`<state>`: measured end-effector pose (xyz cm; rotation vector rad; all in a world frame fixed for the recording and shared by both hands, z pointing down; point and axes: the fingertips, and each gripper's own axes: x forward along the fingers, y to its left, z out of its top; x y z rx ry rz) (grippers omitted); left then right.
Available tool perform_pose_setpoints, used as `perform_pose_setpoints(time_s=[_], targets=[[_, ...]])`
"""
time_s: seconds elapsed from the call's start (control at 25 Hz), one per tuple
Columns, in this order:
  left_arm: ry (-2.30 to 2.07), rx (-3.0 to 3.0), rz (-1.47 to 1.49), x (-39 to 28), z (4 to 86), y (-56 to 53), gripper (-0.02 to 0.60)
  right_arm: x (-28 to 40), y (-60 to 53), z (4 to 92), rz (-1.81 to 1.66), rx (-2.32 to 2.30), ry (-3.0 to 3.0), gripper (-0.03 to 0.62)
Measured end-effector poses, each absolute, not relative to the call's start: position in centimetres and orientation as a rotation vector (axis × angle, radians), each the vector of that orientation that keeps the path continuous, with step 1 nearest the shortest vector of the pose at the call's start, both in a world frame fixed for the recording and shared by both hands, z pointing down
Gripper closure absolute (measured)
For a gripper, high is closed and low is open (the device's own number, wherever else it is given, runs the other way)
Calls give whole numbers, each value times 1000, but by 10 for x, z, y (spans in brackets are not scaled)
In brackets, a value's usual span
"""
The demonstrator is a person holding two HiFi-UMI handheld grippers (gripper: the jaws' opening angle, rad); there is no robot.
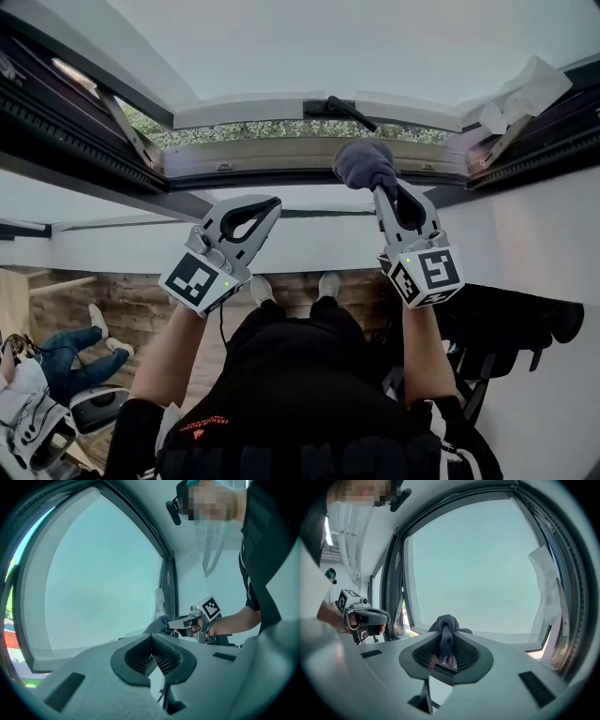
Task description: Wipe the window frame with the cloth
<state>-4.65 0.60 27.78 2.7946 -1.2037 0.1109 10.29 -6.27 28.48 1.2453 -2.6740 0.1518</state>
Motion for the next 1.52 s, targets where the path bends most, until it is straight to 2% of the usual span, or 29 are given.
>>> perform_pose_setpoints(time_s=[0.64, 1.52], targets=[[-1266, 2804, 79, -57, 261, 11, 563, 59, -43, 265, 97, 1065, -2766, 528], [-1251, 2800, 65, -56, 265, -1, 563, 55, -48, 272, 117, 1051, -2750, 528]])
